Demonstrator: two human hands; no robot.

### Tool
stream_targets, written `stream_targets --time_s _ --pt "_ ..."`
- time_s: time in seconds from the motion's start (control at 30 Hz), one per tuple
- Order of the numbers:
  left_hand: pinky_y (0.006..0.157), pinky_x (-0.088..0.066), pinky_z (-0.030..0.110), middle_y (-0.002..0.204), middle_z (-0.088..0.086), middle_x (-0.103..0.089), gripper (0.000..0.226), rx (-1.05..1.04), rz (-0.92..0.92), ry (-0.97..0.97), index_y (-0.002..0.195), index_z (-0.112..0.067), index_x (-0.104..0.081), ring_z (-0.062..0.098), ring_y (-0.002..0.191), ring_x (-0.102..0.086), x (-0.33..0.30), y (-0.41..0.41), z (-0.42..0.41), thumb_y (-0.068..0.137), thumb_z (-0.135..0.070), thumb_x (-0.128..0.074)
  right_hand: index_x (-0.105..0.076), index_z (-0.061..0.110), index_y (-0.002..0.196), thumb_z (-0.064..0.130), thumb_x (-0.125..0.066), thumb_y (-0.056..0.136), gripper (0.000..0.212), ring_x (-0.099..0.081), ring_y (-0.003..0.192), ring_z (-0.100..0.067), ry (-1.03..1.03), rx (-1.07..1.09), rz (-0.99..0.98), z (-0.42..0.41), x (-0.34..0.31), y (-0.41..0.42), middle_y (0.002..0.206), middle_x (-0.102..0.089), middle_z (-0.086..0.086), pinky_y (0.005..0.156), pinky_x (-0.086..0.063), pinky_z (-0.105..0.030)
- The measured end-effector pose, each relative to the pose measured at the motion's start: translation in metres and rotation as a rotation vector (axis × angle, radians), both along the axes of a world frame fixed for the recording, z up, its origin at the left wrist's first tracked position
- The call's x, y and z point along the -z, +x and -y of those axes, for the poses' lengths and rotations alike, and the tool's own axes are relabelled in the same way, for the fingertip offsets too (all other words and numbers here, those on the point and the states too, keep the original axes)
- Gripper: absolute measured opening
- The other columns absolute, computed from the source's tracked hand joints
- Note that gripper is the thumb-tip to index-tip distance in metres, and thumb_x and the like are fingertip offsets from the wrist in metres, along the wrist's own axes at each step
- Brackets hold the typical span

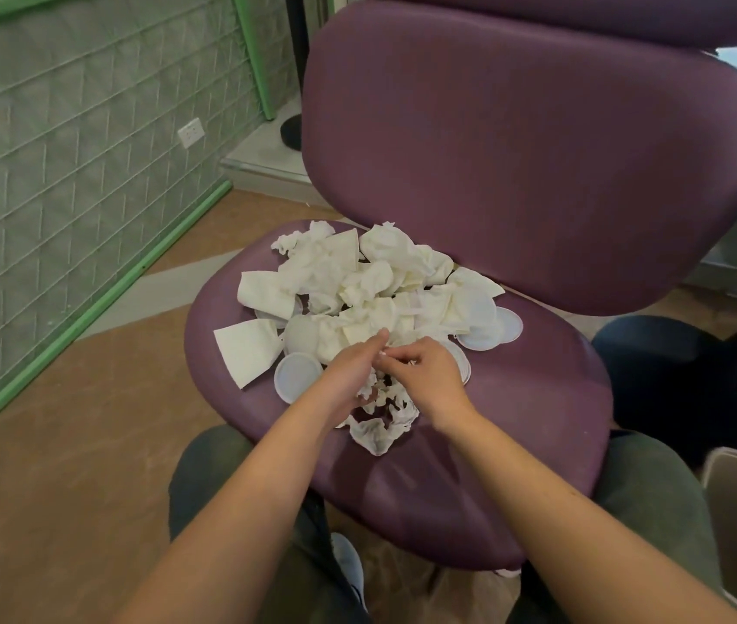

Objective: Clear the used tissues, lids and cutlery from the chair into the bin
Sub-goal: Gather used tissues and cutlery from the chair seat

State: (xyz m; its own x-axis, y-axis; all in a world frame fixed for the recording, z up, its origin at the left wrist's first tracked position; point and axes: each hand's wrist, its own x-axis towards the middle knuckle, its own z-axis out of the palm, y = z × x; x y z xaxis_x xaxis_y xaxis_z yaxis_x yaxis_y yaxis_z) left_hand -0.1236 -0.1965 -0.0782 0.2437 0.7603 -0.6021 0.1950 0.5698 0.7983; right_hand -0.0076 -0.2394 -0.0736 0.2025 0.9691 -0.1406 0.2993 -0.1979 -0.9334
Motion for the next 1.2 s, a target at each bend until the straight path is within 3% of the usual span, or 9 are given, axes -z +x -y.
stream_targets --time_s 0.13,0.23,0.4,0.5,0.67,0.77,0.9,1.07,1.2 --pt "0.066 -0.043 0.029 0.093 0.006 -0.063 0.044 -0.085 -0.056 0.011 0.111 -0.008 -0.063 0.019 0.079 -0.057 0.006 -0.009 -0.005 0.102 -0.043 -0.038 -0.079 0.016 0.089 0.025 -0.070 0.088 0.012 -0.055 0.063 0.007 -0.005 -0.080 0.016 0.005 -0.003 -0.003 0.070 -0.060 0.009 0.064 -0.039 -0.011" --pt "0.046 -0.034 0.022 0.078 0.008 -0.059 0.047 -0.127 -0.185 0.076 0.113 -0.003 -0.058 0.016 0.052 -0.050 0.006 -0.015 -0.008 0.104 -0.041 -0.032 -0.069 0.022 0.080 0.033 -0.069 0.085 0.013 -0.059 0.073 -0.002 -0.039 -0.055 0.201 0.013 0.009 -0.004 0.080 -0.065 0.009 0.068 -0.045 -0.023" --pt "0.036 -0.033 0.016 0.081 0.004 -0.064 0.031 -0.189 -0.086 0.178 0.120 -0.005 -0.053 0.004 0.046 -0.055 0.008 -0.024 -0.003 0.104 -0.027 -0.037 -0.070 0.032 0.102 0.051 -0.066 0.080 0.029 -0.052 0.101 -0.011 -0.096 -0.465 0.676 0.039 0.032 -0.010 0.102 -0.059 0.010 0.082 -0.047 -0.033" --pt "0.045 -0.038 0.017 0.079 0.000 -0.057 0.036 -0.132 -0.125 0.268 0.124 -0.009 -0.060 0.006 0.055 -0.049 0.007 -0.029 0.000 0.105 -0.026 -0.035 -0.067 0.030 0.120 0.042 -0.061 0.090 0.033 -0.048 0.112 -0.020 -0.044 -0.543 0.817 0.046 0.046 -0.012 0.115 -0.057 0.003 0.088 -0.044 -0.033" --pt "0.070 -0.040 0.021 0.090 -0.010 -0.058 0.049 -0.072 -0.159 0.249 0.109 -0.019 -0.070 0.008 0.076 -0.051 0.003 -0.033 0.002 0.100 -0.051 -0.035 -0.071 0.023 0.107 0.026 -0.056 0.095 0.019 -0.054 0.105 -0.018 -0.052 -0.381 0.669 0.045 0.051 -0.004 0.106 -0.057 0.003 0.084 -0.048 -0.033" --pt "0.090 -0.044 0.030 0.112 -0.015 -0.063 0.045 0.051 -0.157 0.242 0.109 -0.027 -0.070 0.014 0.094 -0.059 0.006 -0.033 0.003 0.095 -0.059 -0.042 -0.072 0.017 0.100 0.018 -0.064 0.092 0.012 -0.055 0.086 -0.008 0.051 -0.138 0.455 0.035 0.033 0.001 0.096 -0.059 0.003 0.076 -0.039 -0.011" --pt "0.103 -0.044 0.041 0.110 -0.003 -0.069 0.089 0.198 -0.152 0.181 0.116 -0.016 -0.066 0.015 0.105 -0.064 0.011 -0.024 0.011 0.073 -0.089 -0.040 -0.069 0.019 0.092 0.014 -0.068 0.088 0.007 -0.056 0.072 -0.001 0.065 0.073 0.135 0.020 0.004 -0.003 0.087 -0.065 0.007 0.066 -0.040 -0.006" --pt "0.075 -0.047 0.028 0.086 0.000 -0.069 0.054 0.130 -0.095 0.228 0.107 -0.008 -0.064 0.014 0.078 -0.063 0.008 -0.015 0.014 0.097 -0.056 -0.040 -0.065 0.024 0.079 0.019 -0.074 0.083 0.011 -0.060 0.073 -0.003 -0.014 0.154 -0.009 0.012 0.002 -0.007 0.079 -0.067 0.010 0.067 -0.044 -0.014" --pt "0.046 -0.043 0.027 0.080 0.016 -0.063 0.058 -0.051 0.025 0.124 0.116 0.009 -0.050 0.027 0.062 -0.061 0.010 -0.019 0.011 0.096 -0.046 -0.047 -0.077 0.025 0.093 0.020 -0.069 0.088 0.010 -0.062 0.081 0.004 -0.030 0.026 -0.002 0.017 0.004 -0.013 0.085 -0.068 0.016 0.074 -0.043 -0.011"
